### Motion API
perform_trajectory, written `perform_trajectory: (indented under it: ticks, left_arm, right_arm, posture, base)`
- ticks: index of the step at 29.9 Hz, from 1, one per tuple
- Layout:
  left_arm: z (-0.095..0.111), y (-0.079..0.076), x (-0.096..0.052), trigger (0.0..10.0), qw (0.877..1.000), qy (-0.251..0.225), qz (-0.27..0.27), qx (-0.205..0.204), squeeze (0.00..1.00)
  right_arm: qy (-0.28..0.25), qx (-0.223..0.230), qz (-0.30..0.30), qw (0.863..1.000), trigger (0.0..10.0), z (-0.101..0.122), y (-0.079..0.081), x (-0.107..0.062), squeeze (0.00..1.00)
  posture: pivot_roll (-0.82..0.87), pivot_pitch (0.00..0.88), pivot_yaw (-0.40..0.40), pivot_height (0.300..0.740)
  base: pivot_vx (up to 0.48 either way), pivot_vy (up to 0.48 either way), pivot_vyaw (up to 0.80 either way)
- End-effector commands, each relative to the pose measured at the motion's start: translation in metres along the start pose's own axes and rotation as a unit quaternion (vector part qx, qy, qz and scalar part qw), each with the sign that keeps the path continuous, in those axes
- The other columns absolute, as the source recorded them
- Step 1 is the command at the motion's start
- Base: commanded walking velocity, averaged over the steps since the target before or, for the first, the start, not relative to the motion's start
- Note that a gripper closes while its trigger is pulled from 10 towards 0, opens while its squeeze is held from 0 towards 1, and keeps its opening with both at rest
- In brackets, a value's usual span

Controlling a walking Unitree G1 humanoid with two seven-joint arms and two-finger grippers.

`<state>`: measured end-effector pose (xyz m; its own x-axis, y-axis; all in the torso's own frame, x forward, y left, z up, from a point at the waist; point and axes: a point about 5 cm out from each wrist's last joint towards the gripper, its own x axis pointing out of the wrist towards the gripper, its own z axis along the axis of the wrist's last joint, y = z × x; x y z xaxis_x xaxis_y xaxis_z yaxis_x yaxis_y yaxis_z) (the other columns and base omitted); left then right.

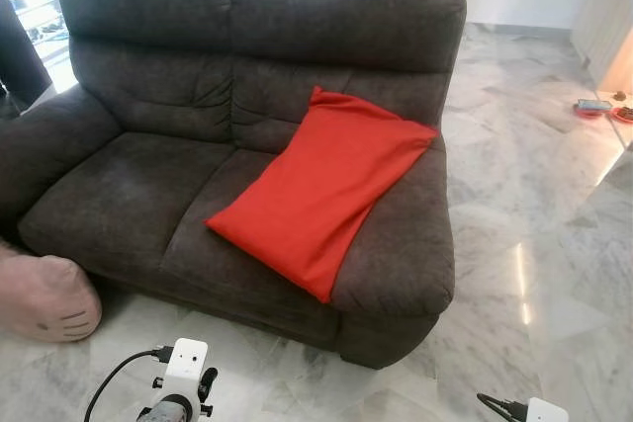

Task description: Move the pillow to the sofa from floor

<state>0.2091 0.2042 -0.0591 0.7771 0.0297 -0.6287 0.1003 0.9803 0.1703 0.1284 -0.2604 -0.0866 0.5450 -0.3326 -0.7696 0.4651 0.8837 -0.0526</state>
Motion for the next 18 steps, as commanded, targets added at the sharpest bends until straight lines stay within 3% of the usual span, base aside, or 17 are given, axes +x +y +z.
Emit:
perform_trajectory:
  ticks: [1, 18]
  left_arm:
    - [-0.0033, -0.0011, -0.0002, 10.0, 1.0, 0.014, -0.005, 0.004, 0.0]
    - [-0.0033, -0.0011, -0.0002, 10.0, 1.0, 0.014, -0.005, 0.004, 0.0]
  right_arm:
    - [-0.002, 0.005, -0.003, 1.0, 10.0, 0.0003, -0.0014, -0.0001, 0.0]
    - [-0.002, 0.005, -0.003, 1.0, 10.0, 0.0003, -0.0014, -0.0001, 0.0]
  posture:
    - [-0.03, 0.0, 0.013, 0.74]
    - [-0.03, 0.0, 0.013, 0.74]
  base:
    - [0.0, 0.0, 0.0]
    - [0.0, 0.0, 0.0]
